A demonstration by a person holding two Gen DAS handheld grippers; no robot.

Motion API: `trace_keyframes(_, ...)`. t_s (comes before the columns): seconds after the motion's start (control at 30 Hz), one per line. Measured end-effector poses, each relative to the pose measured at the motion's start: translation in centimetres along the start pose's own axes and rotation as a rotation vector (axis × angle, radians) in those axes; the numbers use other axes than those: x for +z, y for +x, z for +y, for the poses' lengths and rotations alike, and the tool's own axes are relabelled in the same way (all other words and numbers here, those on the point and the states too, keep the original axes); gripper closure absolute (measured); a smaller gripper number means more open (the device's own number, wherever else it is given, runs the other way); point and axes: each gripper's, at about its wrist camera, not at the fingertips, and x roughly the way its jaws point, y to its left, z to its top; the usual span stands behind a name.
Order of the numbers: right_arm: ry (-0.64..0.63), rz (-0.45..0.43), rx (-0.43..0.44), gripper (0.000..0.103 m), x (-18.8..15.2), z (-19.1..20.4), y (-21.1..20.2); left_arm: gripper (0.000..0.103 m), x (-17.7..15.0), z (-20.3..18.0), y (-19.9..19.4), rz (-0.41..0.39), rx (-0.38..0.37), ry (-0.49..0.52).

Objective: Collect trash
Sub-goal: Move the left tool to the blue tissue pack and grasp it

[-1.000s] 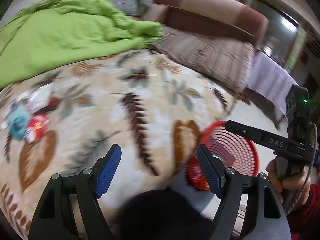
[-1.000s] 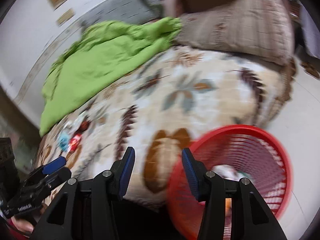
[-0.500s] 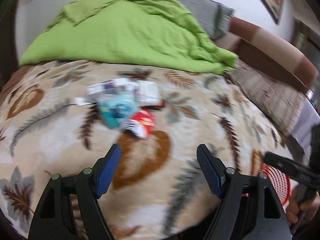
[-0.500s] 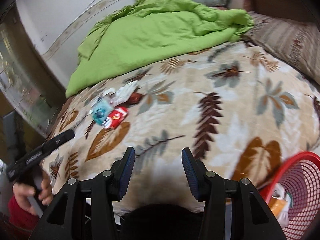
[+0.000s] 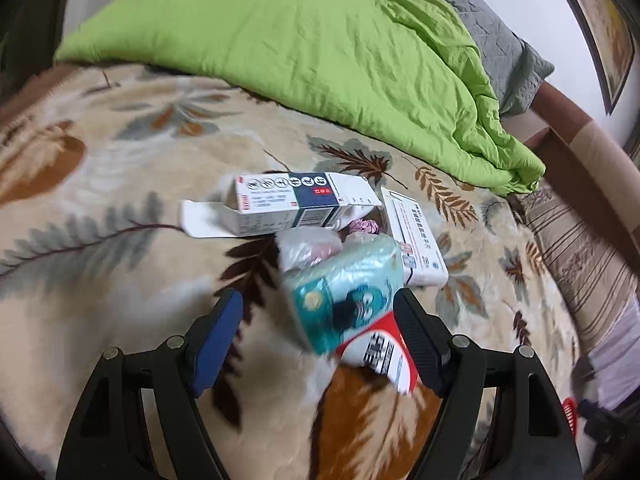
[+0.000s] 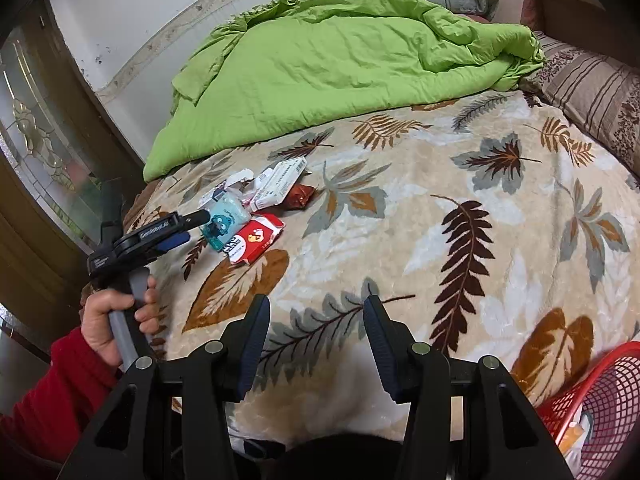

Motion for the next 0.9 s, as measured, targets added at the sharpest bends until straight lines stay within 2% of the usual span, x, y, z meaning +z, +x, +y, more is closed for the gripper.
trace_keyframes(0.17, 0.030, 0.020, 0.006, 0.051, 0.0, -1.0, 0.9, 0.026, -0.6, -1.8, 0.5, 0.014, -0.093, 0.039)
trace_keyframes(0.23, 0.037, 0.021, 0.007, 0.051, 0.0, -1.3, 1.1, 0.026, -1.4, -3.4, -0.2, 0.020, -0.135, 0.092)
trace_keyframes(0.33, 0.052, 0.028, 0.014, 0.051, -0.1, -1.9, 1.5, 0.026, -2.9, -6.2, -1.4, 0.059, -0.248, 0.209)
trace_keyframes(0.43, 0.055, 0.027, 0.019, 0.051, -0.1, -2.2, 1.6, 0.026, -3.9, -8.1, -2.4, 0.067, -0.266, 0.302)
trace_keyframes(0.6, 0.064, 0.020, 0.023, 0.051, -0.1, -2.8, 1.6, 0.026, -2.8, -7.6, -2.9, 0.020, -0.185, 0.313)
trace_keyframes(0.67, 0.064, 0.018, 0.019, 0.051, -0.1, -3.0, 1.6, 0.026, -1.6, -6.9, -2.6, 0.004, -0.114, 0.308)
trace_keyframes(0.8, 0.078, 0.024, 0.023, 0.051, -0.2, -3.4, 1.8, 0.026, -0.4, -6.7, -0.7, -0.008, 0.029, 0.391)
trace_keyframes(0.9, 0.082, 0.029, 0.023, 0.051, -0.4, -3.6, 1.9, 0.026, -0.1, -6.7, 0.9, 0.018, 0.083, 0.458)
